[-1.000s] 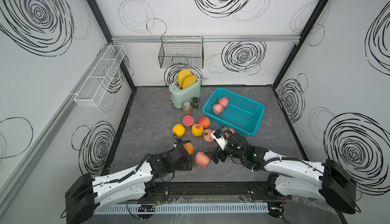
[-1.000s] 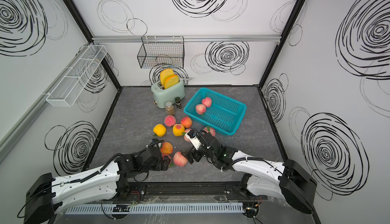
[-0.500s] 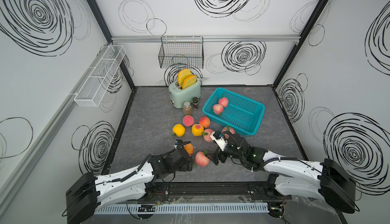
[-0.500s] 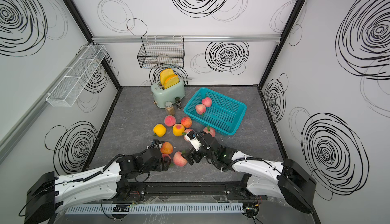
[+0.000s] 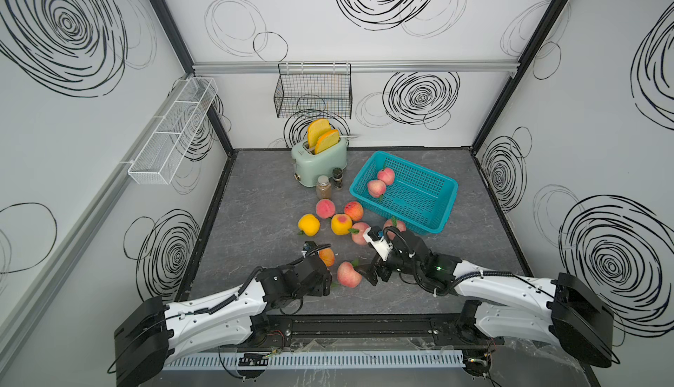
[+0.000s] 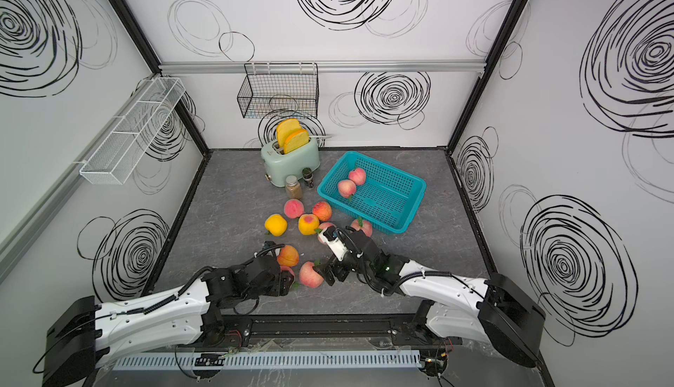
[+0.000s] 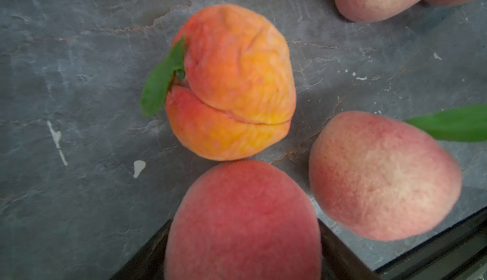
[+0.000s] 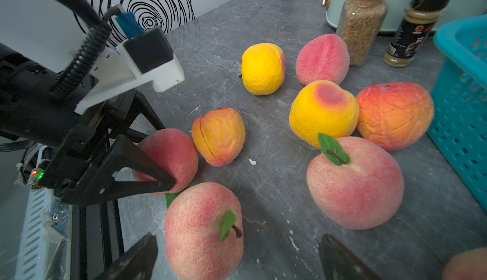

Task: Put the peaches into the basket
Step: Pick up the peach from the center of the board.

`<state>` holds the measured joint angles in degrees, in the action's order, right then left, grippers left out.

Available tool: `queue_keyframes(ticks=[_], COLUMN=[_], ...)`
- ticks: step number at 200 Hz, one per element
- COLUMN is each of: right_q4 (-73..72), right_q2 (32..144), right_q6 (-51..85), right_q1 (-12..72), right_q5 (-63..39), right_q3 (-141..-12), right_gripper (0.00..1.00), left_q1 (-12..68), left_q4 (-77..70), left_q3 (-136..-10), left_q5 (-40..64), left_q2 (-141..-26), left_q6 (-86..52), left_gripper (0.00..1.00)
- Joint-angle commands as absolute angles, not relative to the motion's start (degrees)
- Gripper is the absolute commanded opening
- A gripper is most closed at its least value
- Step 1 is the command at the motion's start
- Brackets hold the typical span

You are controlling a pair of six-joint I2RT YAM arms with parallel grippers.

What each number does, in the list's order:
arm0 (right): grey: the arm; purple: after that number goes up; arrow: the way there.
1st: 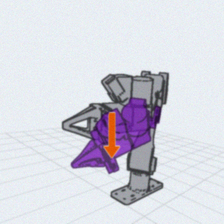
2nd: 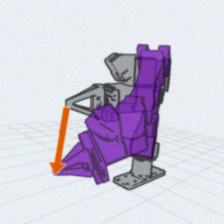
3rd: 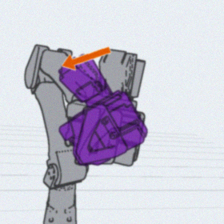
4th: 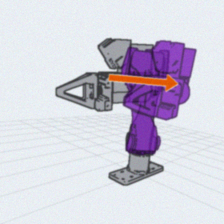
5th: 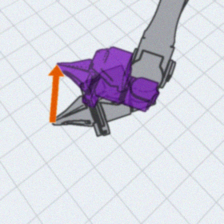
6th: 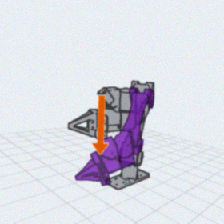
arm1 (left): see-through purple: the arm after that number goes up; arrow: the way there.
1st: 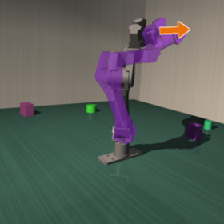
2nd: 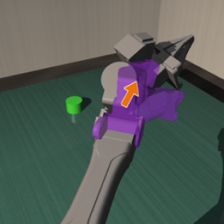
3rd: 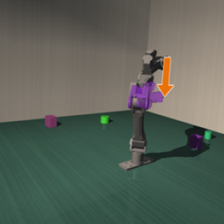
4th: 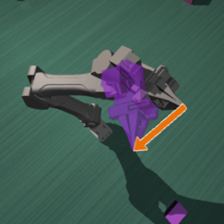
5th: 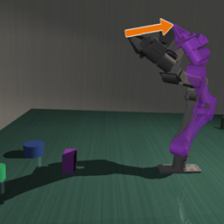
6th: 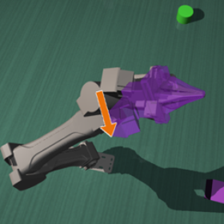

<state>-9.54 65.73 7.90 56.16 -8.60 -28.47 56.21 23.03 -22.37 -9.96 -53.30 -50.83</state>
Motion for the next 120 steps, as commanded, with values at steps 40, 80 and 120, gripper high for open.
queue_keyframes(ticks=[40,80,120], right_q4=[-9.35,-8.96,-9.13], right_q2=[63.18,61.11,59.73], right_q6=[6.07,4.31,2.22], right_q1=[55.71,55.66,55.77], right_q5=[-8.5,-9.59,-13.16], right_q3=[-29.51,-29.67,-31.11], right_gripper=[0.99,0.99,0.99], left_q1=[56.43,55.49,52.04], left_q4=[27.97,28.41,22.73], left_q3=[-28.13,-30.99,-32.43], left_q5=[-12.48,-9.79,-1.2], left_q2=[-51.99,-49.52,-47.87], left_q6=[-49.4,-49.0,-48.6], left_gripper=[0.75,0.75,0.74])
